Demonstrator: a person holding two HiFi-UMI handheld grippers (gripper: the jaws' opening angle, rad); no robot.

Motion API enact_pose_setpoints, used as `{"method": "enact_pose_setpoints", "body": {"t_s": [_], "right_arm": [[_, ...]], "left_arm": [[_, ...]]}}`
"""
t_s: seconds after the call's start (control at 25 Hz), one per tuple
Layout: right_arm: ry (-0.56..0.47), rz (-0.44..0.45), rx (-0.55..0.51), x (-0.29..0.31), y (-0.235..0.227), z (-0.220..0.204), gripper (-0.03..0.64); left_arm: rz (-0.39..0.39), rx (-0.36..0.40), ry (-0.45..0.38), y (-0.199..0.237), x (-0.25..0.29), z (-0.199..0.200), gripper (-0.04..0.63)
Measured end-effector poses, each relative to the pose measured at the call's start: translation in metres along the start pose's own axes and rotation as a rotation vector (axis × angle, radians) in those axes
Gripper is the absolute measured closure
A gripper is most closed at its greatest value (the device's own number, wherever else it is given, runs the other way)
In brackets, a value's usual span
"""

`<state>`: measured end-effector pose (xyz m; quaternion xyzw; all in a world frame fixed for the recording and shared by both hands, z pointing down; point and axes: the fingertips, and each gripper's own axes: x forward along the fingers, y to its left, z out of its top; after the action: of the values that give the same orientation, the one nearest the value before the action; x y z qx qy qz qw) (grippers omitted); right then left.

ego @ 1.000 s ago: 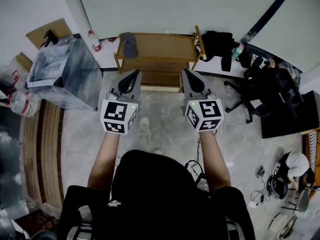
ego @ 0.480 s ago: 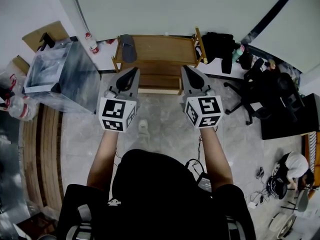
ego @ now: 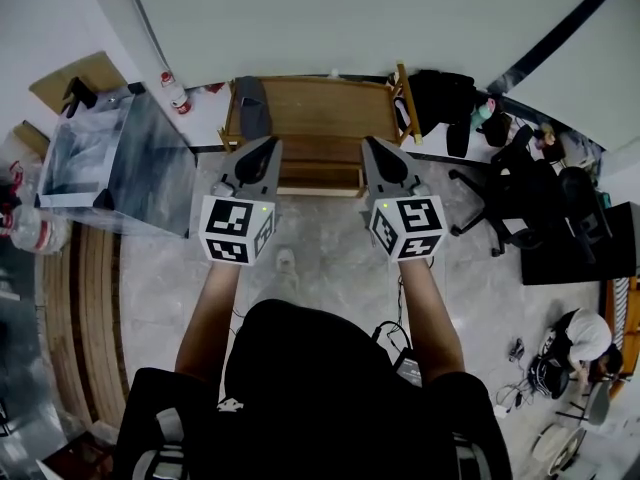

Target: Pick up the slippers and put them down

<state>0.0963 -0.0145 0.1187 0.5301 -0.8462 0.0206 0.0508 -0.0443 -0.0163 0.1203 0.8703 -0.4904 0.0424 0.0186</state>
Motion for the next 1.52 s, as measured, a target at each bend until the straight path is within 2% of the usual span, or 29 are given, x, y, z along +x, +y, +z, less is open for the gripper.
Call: {"method": "enact_pose_setpoints", "body": {"t_s": [0.48, 0.76, 1.12, 1.52], "right_arm": [[0.044, -0.035, 0.021, 0.108, -0.036, 0.007, 0.620], [0.063, -0.045, 0.011, 0.161, -0.042, 0.007, 0.620], [0.080, -0.062, 0.039, 0.206, -0.060, -0.008, 0.619], [0.126, 0.002, 0.036, 0.259, -0.077, -0.026, 0.620]], "left_arm": [[-0.032, -0.007, 0.036, 0.078, 0.092, 0.002, 0.591], [-0.040, -0.040, 0.048, 0.123, 0.130, -0.006, 0.591], [-0.067, -0.039, 0.088, 0.139, 0.162, -0.026, 0.591], [-0.019, -0.048, 0.125, 0.171, 0.197, -0.043, 0.591]]}}
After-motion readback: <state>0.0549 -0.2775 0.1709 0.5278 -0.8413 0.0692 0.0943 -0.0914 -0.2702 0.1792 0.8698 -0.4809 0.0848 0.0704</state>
